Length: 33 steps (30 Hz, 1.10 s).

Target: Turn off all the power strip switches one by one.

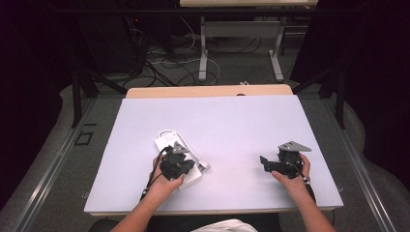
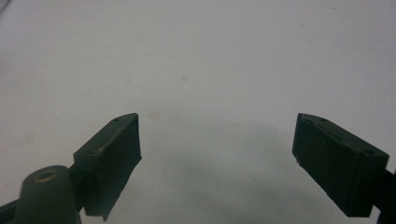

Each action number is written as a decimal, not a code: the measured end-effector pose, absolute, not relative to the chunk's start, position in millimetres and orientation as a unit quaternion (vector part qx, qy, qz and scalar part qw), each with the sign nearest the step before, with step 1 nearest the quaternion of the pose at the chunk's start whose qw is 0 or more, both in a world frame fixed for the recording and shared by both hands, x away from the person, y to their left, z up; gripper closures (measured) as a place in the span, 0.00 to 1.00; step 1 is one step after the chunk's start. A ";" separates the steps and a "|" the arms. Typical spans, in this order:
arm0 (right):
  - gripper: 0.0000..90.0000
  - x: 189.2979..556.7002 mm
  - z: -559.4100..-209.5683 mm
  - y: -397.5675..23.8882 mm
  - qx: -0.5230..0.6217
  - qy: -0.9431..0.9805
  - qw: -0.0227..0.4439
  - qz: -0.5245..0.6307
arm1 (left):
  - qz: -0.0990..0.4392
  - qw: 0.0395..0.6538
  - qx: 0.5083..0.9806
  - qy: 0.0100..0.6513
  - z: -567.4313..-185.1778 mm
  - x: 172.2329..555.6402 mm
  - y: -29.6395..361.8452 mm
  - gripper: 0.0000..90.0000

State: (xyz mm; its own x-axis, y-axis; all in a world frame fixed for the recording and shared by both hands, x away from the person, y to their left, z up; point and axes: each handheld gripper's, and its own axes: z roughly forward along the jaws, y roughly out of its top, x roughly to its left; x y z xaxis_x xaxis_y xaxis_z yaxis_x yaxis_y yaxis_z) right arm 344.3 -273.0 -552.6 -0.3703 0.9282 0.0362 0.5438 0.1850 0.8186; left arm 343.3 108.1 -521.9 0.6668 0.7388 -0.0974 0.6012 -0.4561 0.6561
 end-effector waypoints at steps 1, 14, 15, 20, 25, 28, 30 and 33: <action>0.16 344.2 -552.6 -273.2 0.506 0.729 0.245 0.391 | 0.104 0.343 0.845 0.397 -521.3 343.9 109.9 0.91; 0.16 343.9 -552.7 -273.1 0.508 0.728 0.244 0.391 | 0.112 0.368 0.810 0.443 -514.7 352.0 146.4 0.72; 0.16 343.8 -552.8 -273.0 0.508 0.727 0.243 0.392 | 0.115 0.371 0.805 0.450 -514.2 352.5 149.9 0.70; 0.16 344.1 -553.0 -273.2 0.508 0.727 0.245 0.391 | 0.130 0.373 0.794 0.462 -512.2 353.4 169.6 0.63; 0.16 344.3 -553.5 -272.6 0.508 0.727 0.244 0.392 | 0.166 0.370 0.786 0.467 -512.6 352.1 194.4 0.54; 0.16 344.4 -553.5 -272.3 0.509 0.727 0.243 0.392 | 0.177 0.373 0.778 0.475 -512.1 351.3 212.8 0.52; 0.16 344.5 -553.7 -272.5 0.507 0.728 0.244 0.392 | 0.189 0.371 0.773 0.479 -512.7 350.8 225.1 0.50; 0.16 344.7 -553.9 -272.5 0.508 0.728 0.243 0.391 | 0.193 0.383 0.757 0.493 -515.4 349.7 240.4 0.47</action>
